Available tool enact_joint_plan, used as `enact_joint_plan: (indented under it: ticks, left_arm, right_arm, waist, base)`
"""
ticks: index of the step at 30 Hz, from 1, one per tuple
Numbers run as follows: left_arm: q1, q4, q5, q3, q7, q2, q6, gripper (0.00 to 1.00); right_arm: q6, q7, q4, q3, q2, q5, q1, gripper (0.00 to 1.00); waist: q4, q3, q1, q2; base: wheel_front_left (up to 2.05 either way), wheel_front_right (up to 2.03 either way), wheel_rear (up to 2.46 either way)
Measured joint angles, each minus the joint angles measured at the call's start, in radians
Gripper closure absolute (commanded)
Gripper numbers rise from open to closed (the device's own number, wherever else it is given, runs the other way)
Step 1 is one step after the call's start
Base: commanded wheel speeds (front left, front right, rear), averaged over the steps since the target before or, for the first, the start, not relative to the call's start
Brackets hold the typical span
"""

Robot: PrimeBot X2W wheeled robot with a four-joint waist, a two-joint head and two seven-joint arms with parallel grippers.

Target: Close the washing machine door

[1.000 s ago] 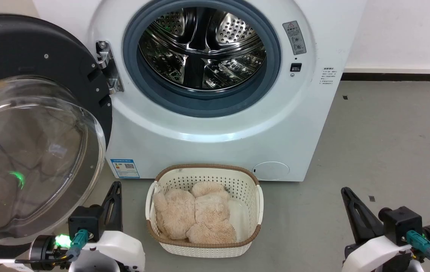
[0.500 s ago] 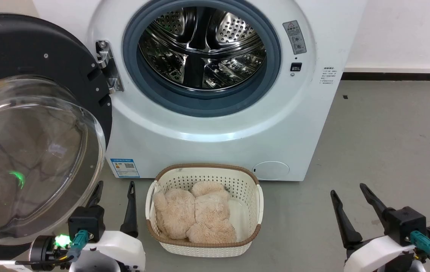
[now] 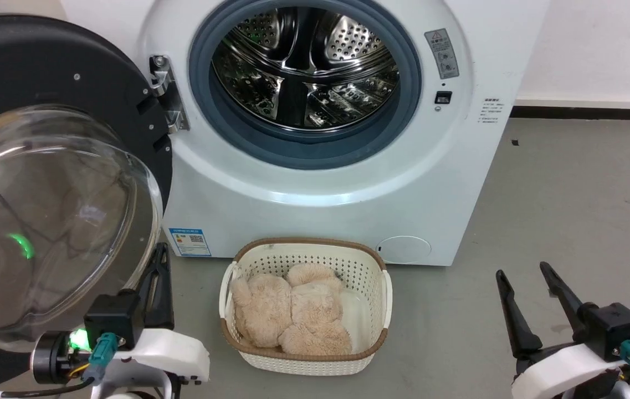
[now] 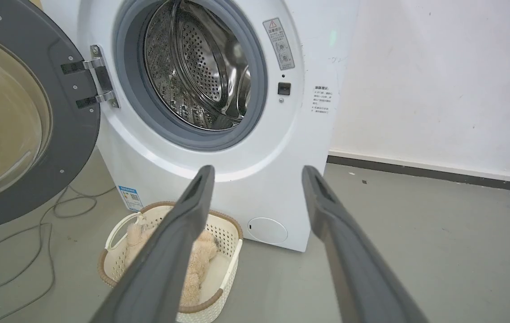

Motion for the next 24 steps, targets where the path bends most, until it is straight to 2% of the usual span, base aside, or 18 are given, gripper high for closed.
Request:
enact_joint_plan:
  ticks: [13,24]
  left_arm:
    - [-0.056,-0.065,-0.028,0.068,-0.022,0.019,-0.003,1.0]
    - [-0.143,-0.093,-0.065,0.197,-0.048,0.05,-0.046,1.0]
  right_arm:
    - [0.0,-0.025,-0.007,-0.015,0.0,0.011,0.001,0.0]
    - [0.0,-0.048,-0.015,-0.034,0.0,0.02,0.002,0.0]
  waist:
    - [0.056,0.005,0.0,0.0]
    - [0.134,0.022,0.0,0.0]
  base:
    - [0.0,0.0,0.0]
    - [0.0,0.0,0.0]
